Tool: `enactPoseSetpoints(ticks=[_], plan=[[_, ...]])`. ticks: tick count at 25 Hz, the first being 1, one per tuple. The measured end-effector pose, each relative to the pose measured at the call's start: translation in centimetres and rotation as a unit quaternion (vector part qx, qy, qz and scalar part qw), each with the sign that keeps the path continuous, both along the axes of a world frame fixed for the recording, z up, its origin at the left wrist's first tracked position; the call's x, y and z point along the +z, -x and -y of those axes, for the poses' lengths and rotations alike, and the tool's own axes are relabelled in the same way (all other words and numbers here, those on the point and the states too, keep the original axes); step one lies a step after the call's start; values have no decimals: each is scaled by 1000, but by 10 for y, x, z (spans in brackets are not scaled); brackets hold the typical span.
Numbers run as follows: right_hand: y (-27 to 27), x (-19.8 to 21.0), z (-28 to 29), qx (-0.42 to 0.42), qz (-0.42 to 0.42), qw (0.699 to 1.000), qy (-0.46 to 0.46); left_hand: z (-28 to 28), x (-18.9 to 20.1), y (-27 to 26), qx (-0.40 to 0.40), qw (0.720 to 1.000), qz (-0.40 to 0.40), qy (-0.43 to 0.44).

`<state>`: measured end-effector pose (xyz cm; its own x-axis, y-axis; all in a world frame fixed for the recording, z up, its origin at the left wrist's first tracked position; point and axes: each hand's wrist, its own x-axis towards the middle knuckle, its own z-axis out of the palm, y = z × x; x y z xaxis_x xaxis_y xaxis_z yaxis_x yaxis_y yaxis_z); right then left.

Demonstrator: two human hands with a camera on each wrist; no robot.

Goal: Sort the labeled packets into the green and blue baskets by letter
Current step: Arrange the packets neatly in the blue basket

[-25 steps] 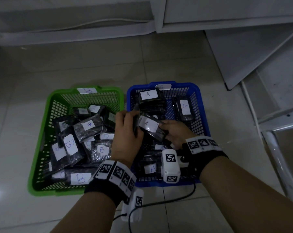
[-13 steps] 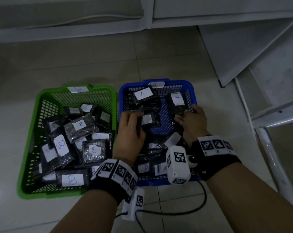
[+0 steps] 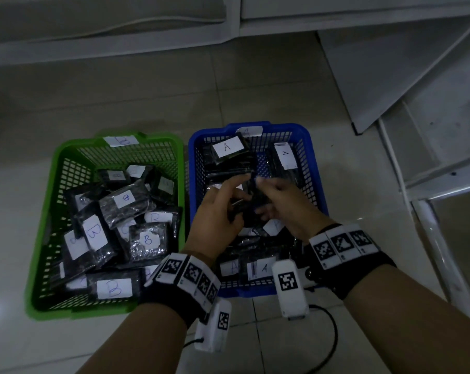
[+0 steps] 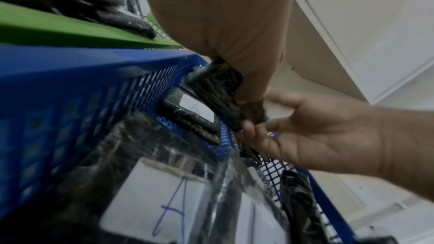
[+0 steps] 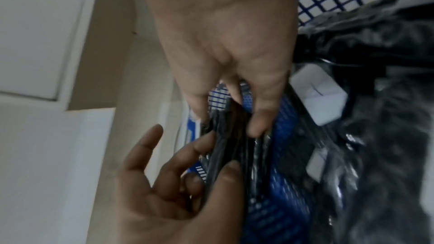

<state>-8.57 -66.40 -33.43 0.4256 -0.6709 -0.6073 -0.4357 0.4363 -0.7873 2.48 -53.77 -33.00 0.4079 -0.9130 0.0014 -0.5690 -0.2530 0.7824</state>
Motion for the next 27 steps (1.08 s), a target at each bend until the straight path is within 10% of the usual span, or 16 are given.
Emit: enactPoseSetpoints(ticks=[11, 20, 24, 27], plan=[[-6, -8, -4, -47, 52, 997, -33, 4, -8, -8, 137, 989, 43, -36], [-35, -29, -14, 20, -77, 992, 98, -2, -24, -21, -39, 952, 262, -150], [-10, -21, -5, 179, -161, 930, 277, 9, -21, -20, -71, 922, 307, -224], [3, -18, -10, 439, -278, 795, 313, 16, -19, -20, -69, 923, 296, -235]])
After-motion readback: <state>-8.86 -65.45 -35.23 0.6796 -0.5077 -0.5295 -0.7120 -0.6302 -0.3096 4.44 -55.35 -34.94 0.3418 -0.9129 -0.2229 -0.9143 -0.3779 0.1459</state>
